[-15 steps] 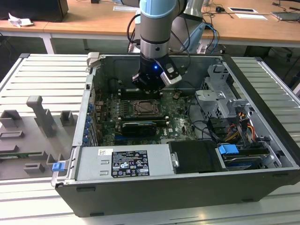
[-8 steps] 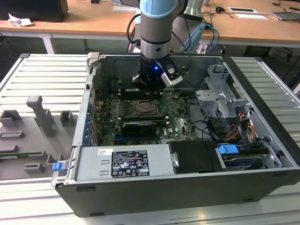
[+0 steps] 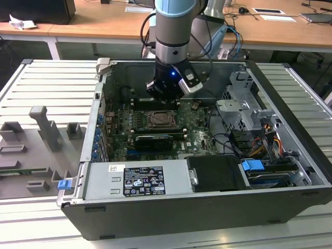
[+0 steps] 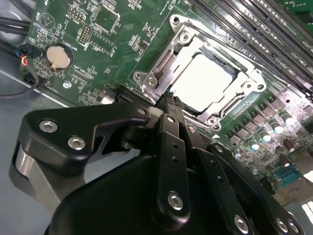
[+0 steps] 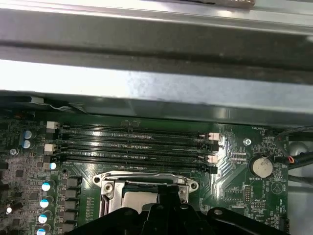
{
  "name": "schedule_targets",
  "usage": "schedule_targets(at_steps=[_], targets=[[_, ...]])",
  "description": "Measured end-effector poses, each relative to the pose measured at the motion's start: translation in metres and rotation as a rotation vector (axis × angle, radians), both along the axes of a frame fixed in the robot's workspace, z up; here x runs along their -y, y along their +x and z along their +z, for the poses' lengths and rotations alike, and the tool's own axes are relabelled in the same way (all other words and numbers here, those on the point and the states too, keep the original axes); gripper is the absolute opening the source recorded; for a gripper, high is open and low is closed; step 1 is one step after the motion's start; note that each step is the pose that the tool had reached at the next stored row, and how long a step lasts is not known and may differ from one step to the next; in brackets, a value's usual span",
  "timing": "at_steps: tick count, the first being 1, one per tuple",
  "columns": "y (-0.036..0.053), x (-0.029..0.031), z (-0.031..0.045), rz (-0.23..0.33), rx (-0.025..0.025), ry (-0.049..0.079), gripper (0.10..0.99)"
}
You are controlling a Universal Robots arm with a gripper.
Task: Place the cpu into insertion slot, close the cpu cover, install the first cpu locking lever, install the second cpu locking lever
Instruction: 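Install the second cpu locking lever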
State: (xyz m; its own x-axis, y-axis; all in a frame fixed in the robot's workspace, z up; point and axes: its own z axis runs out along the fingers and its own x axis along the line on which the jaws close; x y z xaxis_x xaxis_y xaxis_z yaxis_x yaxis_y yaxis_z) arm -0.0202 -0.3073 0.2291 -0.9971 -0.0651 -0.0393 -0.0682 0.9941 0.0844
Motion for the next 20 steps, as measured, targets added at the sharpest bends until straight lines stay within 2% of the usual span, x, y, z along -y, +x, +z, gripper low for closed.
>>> schedule_targets(at_steps=[4,9,16,20], targets=[[0.0001,0.0008,0.0044,0.0,0.0,0.0,0.106],[0.0,0.0104,0.0046,0.0,0.0,0.0,0.106],[0.0,0.0112,0.0117,0.0,-0.0001,-0.001,0.106],[0.0,0.0139,0.0128,0.0,0.0,-0.001,0.106]])
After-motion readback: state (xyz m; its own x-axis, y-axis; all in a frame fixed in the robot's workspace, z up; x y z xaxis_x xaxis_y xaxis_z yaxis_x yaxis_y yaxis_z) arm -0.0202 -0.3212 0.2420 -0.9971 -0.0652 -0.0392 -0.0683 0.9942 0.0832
